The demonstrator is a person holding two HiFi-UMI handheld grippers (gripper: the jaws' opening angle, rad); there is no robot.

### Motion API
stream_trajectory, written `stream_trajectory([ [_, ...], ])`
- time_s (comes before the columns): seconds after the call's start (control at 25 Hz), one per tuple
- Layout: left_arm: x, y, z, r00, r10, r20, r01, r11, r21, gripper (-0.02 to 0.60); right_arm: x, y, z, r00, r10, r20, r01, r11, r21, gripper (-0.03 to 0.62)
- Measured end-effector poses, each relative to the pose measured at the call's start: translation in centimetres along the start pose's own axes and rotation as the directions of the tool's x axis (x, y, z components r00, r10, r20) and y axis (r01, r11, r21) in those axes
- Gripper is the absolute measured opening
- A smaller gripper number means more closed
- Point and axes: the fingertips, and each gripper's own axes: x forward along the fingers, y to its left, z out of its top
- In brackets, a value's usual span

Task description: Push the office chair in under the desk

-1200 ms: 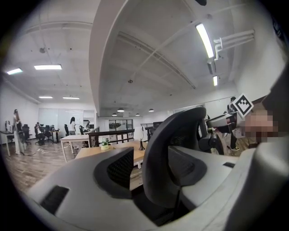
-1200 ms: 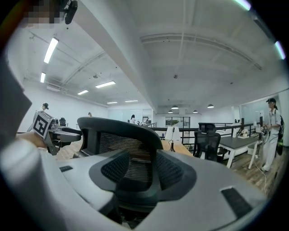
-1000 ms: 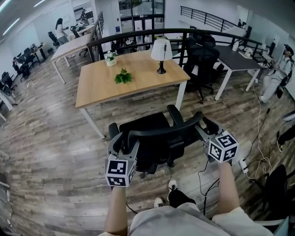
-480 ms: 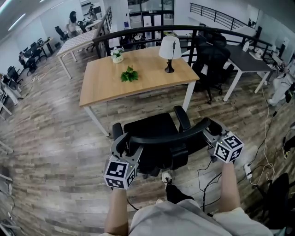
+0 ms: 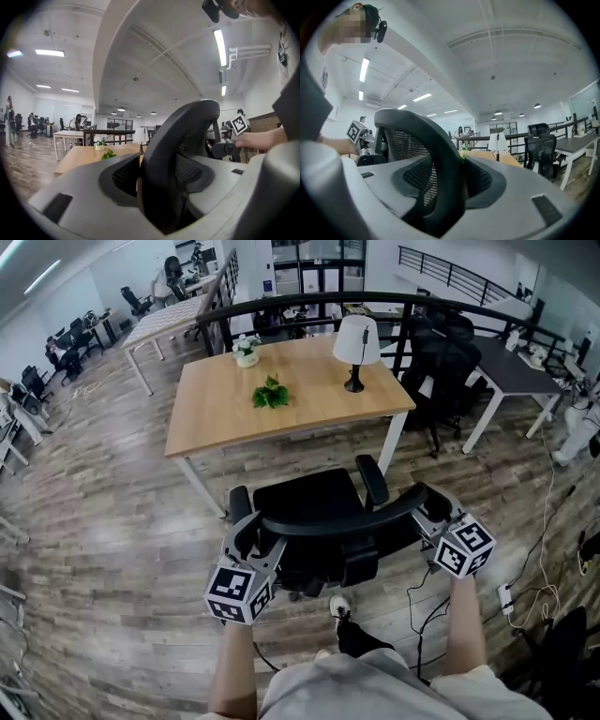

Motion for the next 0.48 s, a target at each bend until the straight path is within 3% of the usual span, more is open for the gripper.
stream_trajectory([
  [0.48, 4.1, 5.1, 0.3, 1.000, 0.004, -0.007, -0.004, 0.999, -0.055, 0.278, 5.8, -2.0, 0.6, 0.999, 0.033, 0.003, -0.033, 0.999, 0.018, 0.236],
])
